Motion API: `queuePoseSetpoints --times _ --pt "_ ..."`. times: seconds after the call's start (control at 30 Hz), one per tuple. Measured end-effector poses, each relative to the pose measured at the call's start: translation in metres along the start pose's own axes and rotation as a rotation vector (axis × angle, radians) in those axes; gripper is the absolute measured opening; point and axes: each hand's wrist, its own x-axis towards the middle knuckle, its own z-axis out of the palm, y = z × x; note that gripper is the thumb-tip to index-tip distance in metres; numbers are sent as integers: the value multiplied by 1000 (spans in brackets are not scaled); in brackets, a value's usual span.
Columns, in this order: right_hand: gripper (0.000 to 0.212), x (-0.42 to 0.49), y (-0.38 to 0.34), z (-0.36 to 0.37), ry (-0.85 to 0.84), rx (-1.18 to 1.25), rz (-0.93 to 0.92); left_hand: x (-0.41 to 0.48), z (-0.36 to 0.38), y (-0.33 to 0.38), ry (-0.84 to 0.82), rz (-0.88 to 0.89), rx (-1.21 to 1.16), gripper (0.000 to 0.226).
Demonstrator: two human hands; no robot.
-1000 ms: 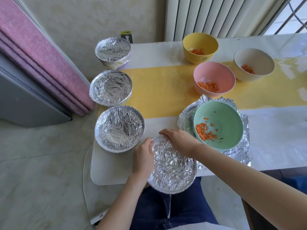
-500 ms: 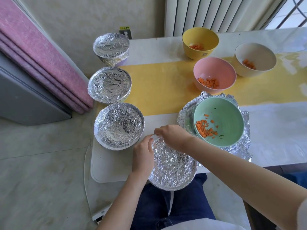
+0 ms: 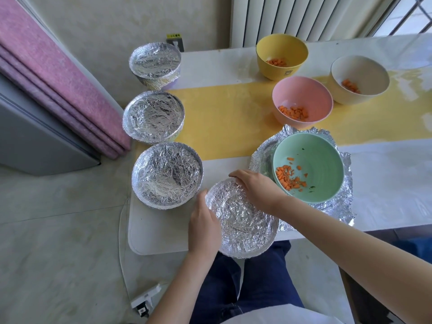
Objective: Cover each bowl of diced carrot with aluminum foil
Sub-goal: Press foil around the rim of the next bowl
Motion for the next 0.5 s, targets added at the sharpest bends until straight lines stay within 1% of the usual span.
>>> queuePoseSetpoints --times 0.07,0.23,0.37,0.5 --pt "32 1 0 1 -3 8 6 7 -2 -1 -16 1 3 41" --pt "28 4 3 5 0 -40 -1 26 -1 0 -36 125 -35 33" --pt "24 7 6 5 7 -69 -7 31 4 -3 17 134 -25 28" --pt "35 9 1 3 3 -105 11 31 7 -5 79 152 45 26"
